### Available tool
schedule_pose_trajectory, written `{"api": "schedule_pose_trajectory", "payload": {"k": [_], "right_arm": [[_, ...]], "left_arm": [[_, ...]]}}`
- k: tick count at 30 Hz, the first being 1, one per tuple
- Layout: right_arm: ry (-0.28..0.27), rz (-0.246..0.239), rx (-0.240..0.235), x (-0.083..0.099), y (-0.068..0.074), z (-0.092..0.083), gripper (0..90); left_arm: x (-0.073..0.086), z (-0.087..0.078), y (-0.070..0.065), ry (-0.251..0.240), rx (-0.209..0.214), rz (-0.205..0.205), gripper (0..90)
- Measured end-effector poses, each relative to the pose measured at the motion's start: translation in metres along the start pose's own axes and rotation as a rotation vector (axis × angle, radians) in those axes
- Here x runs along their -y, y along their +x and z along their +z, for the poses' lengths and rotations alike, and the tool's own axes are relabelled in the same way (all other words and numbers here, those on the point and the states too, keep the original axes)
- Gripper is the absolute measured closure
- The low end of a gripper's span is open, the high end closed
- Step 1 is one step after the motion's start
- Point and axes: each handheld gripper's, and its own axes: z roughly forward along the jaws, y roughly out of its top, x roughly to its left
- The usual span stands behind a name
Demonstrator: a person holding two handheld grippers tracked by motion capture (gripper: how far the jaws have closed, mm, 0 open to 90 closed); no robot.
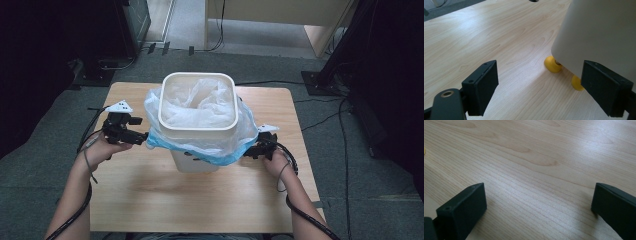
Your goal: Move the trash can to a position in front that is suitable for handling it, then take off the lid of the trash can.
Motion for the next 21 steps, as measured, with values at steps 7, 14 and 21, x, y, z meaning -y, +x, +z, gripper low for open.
{"api": "schedule_pose_trajectory", "payload": {"k": [7,14,21], "right_arm": [[0.001,0.001,0.000,-0.001,0.001,0.000,0.0],[0.001,0.001,-0.001,-0.001,0.001,0.000,0.0],[0.001,0.001,-0.001,-0.001,0.001,0.000,0.0]], "left_arm": [[-0.005,-0.005,-0.002,0.023,0.001,0.008,14.2],[-0.010,-0.014,0.000,-0.023,0.014,-0.007,14.1],[-0.016,-0.014,0.009,-0.012,0.012,-0.013,14.2]]}}
